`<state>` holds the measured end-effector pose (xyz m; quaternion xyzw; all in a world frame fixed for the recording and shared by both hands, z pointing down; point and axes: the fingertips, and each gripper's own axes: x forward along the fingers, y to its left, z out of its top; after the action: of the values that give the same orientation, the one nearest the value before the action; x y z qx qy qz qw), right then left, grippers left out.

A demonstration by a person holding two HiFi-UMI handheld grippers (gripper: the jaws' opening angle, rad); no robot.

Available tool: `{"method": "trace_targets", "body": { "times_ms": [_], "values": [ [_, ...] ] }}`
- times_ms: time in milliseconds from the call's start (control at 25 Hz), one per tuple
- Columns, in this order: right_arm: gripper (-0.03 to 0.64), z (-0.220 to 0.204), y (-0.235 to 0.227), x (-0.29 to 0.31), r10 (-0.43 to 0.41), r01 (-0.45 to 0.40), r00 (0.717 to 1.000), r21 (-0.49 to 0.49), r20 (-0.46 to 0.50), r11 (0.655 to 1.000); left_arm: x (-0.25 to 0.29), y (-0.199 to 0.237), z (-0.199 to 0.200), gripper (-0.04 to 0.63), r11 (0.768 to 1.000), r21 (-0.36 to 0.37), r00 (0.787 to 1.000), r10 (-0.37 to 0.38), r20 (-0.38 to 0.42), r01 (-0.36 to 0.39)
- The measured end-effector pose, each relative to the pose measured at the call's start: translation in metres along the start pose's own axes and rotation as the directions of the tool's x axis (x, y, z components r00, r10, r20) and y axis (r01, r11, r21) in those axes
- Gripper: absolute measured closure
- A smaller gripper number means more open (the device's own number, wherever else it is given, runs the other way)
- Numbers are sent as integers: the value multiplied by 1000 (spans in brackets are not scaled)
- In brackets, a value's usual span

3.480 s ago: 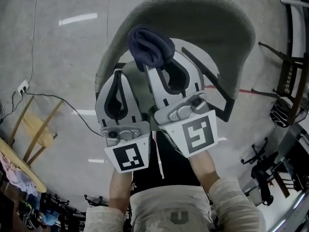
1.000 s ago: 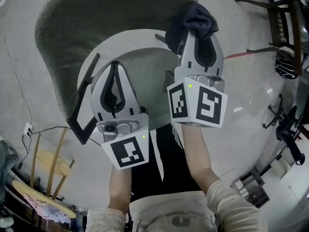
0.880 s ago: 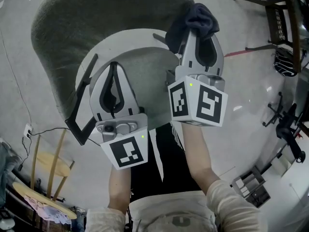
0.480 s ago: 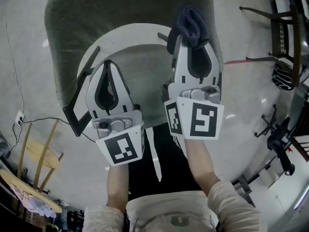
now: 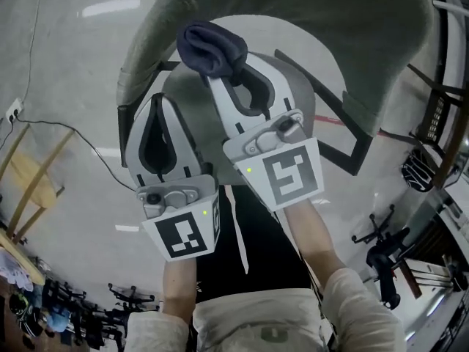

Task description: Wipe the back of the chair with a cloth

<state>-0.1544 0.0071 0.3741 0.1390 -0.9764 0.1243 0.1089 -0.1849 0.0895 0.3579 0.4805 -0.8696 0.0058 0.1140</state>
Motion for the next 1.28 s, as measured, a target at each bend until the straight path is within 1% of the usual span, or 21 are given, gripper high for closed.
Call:
{"method": "trace_targets", "body": {
  "times_ms": [80, 160, 320, 440, 560, 720, 840, 1000, 1280],
  "values": [
    [558, -3, 21, 12, 90, -90, 996, -5, -5, 996, -7, 19, -1, 580, 999, -15, 999, 46, 3, -46],
    [558, -6, 41, 19, 176, -176, 984, -13, -8, 984, -14, 32, -1, 580, 997, -16, 997, 79, 11, -79],
    [558, -15, 71, 19, 330, -332, 942, -42, -56, 942, -23, 33, 3, 580, 992, -31, 992, 123, 30, -122],
    [558, -24, 92, 21, 402, -407, 912, -52, -82, 912, -30, 42, -2, 580, 988, -74, 990, 142, 27, -139],
    [558, -30, 108, 24, 447, -452, 890, -49, -92, 891, -36, 46, -5, 580, 983, -109, 988, 152, 21, -149],
    [558, -36, 118, 34, 457, -465, 883, -70, -105, 882, -39, 51, -8, 580, 983, -103, 987, 158, 26, -154],
    [558, -38, 112, 41, 445, -455, 888, -89, -115, 886, -40, 52, -13, 580, 982, -103, 987, 161, 24, -158],
    [558, -30, 99, 51, 399, -409, 911, -112, -100, 906, -39, 48, -10, 580, 983, -103, 987, 156, 23, -153],
    [558, -20, 60, 58, 273, -279, 960, -140, -61, 950, -30, 39, -5, 580, 992, -72, 994, 108, 25, -106]
  ]
}}
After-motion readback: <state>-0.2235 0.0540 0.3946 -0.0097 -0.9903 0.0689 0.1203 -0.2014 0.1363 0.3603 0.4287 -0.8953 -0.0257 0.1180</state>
